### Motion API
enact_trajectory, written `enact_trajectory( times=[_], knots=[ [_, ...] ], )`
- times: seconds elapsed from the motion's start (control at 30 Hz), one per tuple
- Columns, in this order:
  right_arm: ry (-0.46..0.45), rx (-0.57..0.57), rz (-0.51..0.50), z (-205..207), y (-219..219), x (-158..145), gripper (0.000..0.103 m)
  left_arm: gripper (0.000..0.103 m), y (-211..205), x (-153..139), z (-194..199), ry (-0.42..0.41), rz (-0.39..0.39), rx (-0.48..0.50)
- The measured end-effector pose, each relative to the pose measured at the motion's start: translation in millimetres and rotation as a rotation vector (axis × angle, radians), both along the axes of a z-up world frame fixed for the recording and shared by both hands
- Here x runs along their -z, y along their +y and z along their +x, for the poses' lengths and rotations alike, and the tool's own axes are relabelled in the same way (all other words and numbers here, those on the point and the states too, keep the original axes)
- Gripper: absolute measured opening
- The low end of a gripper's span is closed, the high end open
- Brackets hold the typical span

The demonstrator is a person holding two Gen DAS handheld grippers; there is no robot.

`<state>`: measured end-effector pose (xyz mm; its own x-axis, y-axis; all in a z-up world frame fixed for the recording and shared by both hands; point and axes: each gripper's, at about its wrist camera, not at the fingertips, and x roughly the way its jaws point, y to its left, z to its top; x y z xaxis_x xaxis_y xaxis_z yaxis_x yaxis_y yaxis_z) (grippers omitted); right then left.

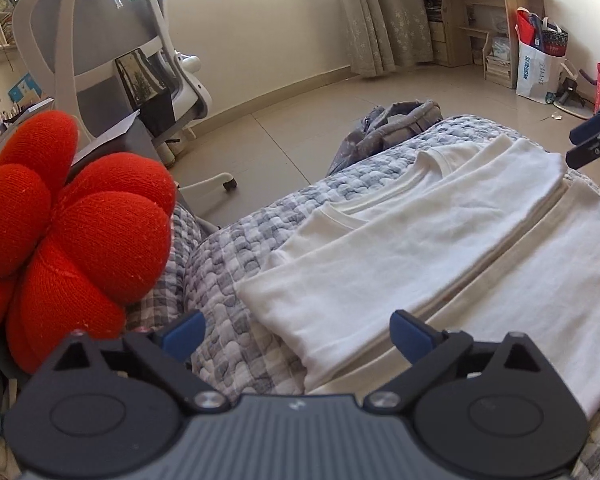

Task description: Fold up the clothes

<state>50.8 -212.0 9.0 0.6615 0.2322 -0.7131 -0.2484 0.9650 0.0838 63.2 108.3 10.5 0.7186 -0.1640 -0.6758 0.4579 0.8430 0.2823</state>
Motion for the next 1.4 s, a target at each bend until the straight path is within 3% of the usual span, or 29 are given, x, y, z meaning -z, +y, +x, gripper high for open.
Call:
enact_trajectory(
  times=[0.43, 0.67, 1.0, 1.23, 1.4],
  knots=[
    [-0.014, -0.066, -0.035, 46, 0, 10, 0.068, 0.102, -15, 21, 49, 0.05, 0.027, 0.012],
    [-0.006, -0.089, -0.024, 76, -3, 18, 0.068, 0.1, -10, 22, 85, 0.07, -0.065, 0.039],
    [-0.003, -0.157, 0.001, 110, 1, 33, 0.068, 0.071, -7, 39, 126, 0.132, -0.149, 0.107],
    [0.012, -0.174, -0.038, 132, 10, 47, 0.064, 0.047, 6, 50, 149, 0.176, -0.254, 0.074],
    [0.012, -0.177, -0.066, 139, 15, 55, 0.061, 0.037, 9, 55, 152, 0.186, -0.297, 0.073]
  ],
)
